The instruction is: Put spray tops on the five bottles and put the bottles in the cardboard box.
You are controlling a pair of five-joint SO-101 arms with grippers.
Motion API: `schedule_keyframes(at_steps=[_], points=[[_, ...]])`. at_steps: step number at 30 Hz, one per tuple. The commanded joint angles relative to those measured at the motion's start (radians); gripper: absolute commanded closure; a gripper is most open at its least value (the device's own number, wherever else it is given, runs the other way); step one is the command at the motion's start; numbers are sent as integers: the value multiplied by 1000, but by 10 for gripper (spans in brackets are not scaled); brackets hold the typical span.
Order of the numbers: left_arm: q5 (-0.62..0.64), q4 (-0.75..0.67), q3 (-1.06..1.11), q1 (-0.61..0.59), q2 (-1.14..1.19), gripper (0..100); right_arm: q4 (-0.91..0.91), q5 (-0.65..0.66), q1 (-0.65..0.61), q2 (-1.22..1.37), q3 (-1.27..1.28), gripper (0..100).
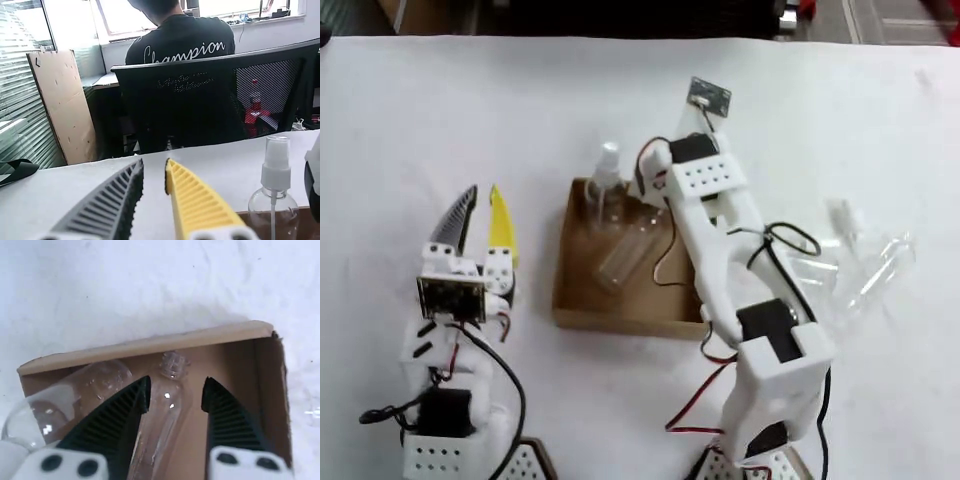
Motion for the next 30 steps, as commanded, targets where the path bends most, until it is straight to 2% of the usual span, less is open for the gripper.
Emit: schedule_keyframes(at_steps=[1,30], points=[[12,-28,-11,12,-12,924,-21,-2,1,-12,-32,847],[12,-26,-12,13,-12,924,-48,-8,5,183,-81,851]])
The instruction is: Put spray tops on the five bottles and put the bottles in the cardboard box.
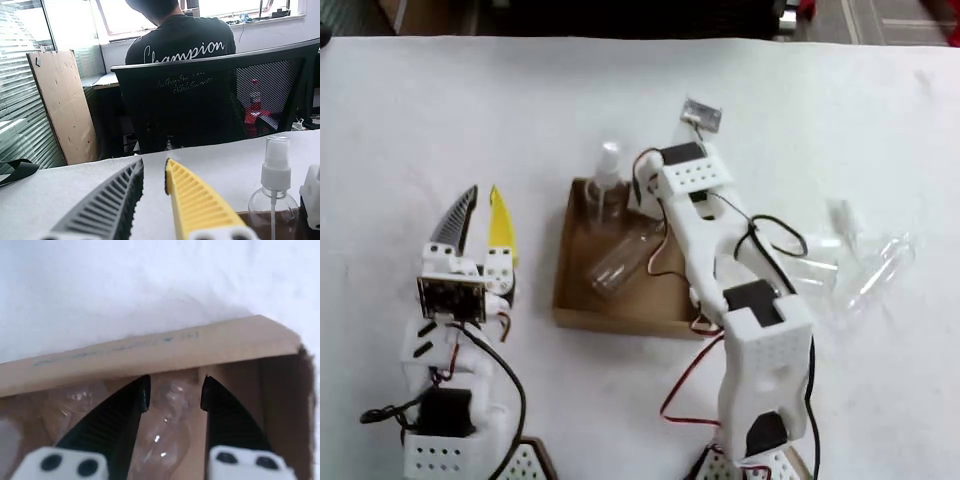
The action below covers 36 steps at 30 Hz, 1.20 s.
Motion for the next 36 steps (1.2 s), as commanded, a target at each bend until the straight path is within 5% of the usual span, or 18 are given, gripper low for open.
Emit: schedule_keyframes(at_steps=[1,8,21,36], points=[[12,-25,-12,13,-12,924,-18,-8,2,-16,-43,851],[8,-25,-11,27,-12,924,-13,-8,2,-36,-38,982],[5,-25,-9,33,-12,924,13,6,104,-231,-34,983],[5,-26,-9,33,-12,924,54,318,116,-590,-6,983]])
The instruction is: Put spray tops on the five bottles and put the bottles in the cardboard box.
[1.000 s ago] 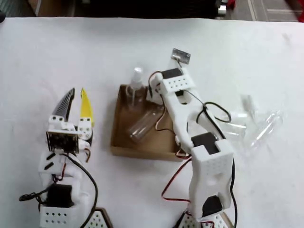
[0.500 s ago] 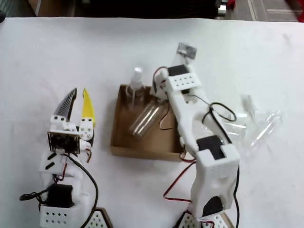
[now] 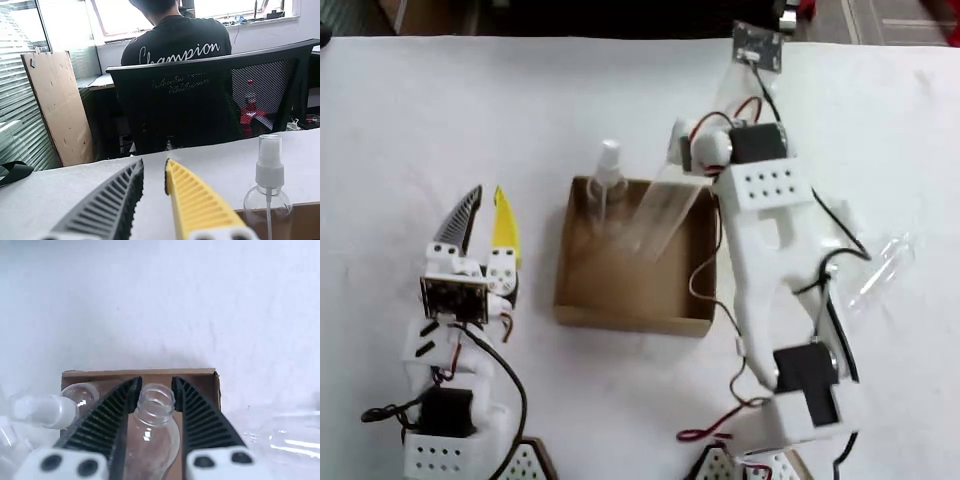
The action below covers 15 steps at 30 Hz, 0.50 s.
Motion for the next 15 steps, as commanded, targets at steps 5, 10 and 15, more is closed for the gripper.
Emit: schedule_keyframes(at_steps=[5,10,15], points=[[5,-26,-9,15,-12,924,-246,141,2,-222,184,983],[5,-26,-9,15,-12,924,-596,298,-27,-518,537,983],[5,-26,-9,15,-12,924,-958,446,-64,-697,859,984]])
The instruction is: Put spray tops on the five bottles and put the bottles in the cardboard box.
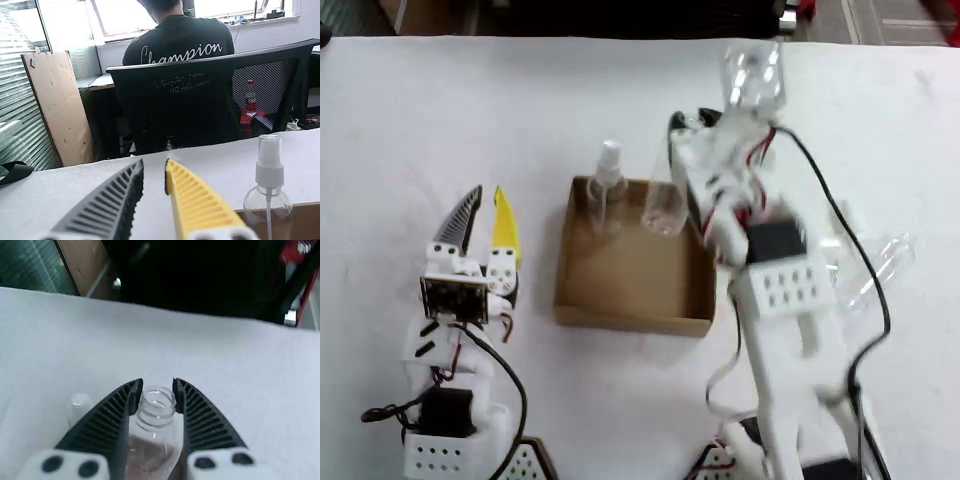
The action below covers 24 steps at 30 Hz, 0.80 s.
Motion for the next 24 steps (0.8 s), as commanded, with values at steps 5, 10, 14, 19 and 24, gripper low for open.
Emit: schedule_keyframes(at_steps=[5,10,14,19,24], points=[[3,-25,-9,13,-12,924,-306,91,-16,-113,249,984],[3,-28,-9,10,-12,924,-417,91,-30,-137,402,984],[3,-29,-11,8,-12,924,-621,132,-76,-148,528,984],[3,-29,-12,8,-12,924,-803,278,-96,-140,637,984],[3,-31,-12,13,-12,924,-935,213,-99,-139,694,984]])
